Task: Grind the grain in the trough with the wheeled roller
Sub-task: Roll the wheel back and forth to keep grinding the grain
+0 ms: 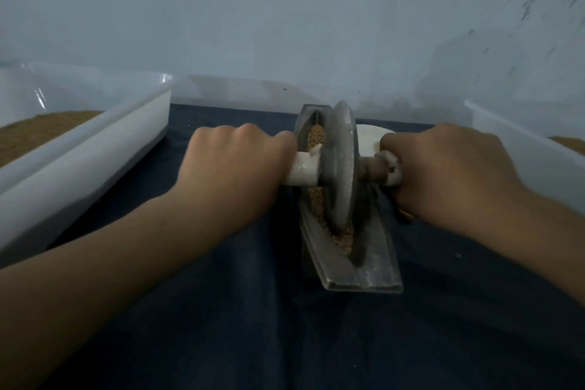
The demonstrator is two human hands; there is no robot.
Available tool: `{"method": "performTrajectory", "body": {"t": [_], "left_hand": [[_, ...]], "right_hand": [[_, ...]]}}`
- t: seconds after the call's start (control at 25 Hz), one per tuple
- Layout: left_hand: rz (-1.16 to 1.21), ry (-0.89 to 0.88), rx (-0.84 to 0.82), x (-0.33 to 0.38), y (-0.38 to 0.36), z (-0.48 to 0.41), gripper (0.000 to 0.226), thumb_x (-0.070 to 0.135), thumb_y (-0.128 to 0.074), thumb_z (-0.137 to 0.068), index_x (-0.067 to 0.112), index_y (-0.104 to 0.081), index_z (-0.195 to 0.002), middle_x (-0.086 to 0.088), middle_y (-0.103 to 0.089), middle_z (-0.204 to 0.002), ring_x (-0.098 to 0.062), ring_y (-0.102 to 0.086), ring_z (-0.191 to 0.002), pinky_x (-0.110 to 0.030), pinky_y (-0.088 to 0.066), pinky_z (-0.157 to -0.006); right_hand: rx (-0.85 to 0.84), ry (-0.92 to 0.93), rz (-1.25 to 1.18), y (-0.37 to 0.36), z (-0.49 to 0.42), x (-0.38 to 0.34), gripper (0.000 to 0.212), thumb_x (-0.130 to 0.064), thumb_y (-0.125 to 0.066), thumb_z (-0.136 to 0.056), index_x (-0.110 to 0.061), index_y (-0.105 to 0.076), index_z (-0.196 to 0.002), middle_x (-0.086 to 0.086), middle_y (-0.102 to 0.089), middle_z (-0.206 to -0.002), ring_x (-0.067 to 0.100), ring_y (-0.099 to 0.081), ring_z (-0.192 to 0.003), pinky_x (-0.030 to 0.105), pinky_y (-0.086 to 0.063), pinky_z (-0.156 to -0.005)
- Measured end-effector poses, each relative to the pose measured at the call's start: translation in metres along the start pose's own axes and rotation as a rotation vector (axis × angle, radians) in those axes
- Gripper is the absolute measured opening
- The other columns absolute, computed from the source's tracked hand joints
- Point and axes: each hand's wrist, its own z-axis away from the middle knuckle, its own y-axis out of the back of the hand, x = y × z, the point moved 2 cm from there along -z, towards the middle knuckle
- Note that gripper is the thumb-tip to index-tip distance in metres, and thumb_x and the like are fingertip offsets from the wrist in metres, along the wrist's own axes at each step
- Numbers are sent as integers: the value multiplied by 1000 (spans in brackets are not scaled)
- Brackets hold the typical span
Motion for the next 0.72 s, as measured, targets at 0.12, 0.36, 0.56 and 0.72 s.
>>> {"method": "performTrajectory", "body": {"t": [0.12, 0.36, 0.56, 0.72], "left_hand": [[-31, 18, -69, -1, -15, -18, 42, 22, -77, -61, 22, -36, -69, 1, -20, -52, -16, -16, -40, -19, -8, -48], [-33, 69, -160, 3, -45, -75, 9, 12, -57, -86, 18, -60, -90, -1, -30, -63, -28, -52, -62, -32, -31, -54], [-36, -57, -40, 6, -5, -21, 36, 20, -73, -69, 21, -37, -73, 3, -14, -55, -17, -15, -41, -22, -8, -46], [-7, -81, -15, -2, -6, -21, 47, 17, -78, -55, 21, -33, -68, 4, -7, -53, -14, -6, -40, -17, -7, -49]], "right_hand": [[-74, -77, 9, -22, -18, 2, 28, -29, -72, -65, -28, -45, -60, -11, -35, -47, 10, -31, -41, 17, -22, -47], [-169, -235, -51, -59, -71, 3, 8, -29, -57, -91, -24, -60, -85, 1, -50, -71, 27, -53, -66, 28, -31, -52], [-133, -115, -97, -17, -9, 4, 19, -48, -51, -75, -31, -48, -67, -9, -47, -55, 17, -48, -51, 24, -31, -46], [-151, -95, -132, -10, -1, 5, 13, -47, -49, -65, -34, -48, -63, -10, -43, -47, 14, -45, -45, 21, -26, -44]]}}
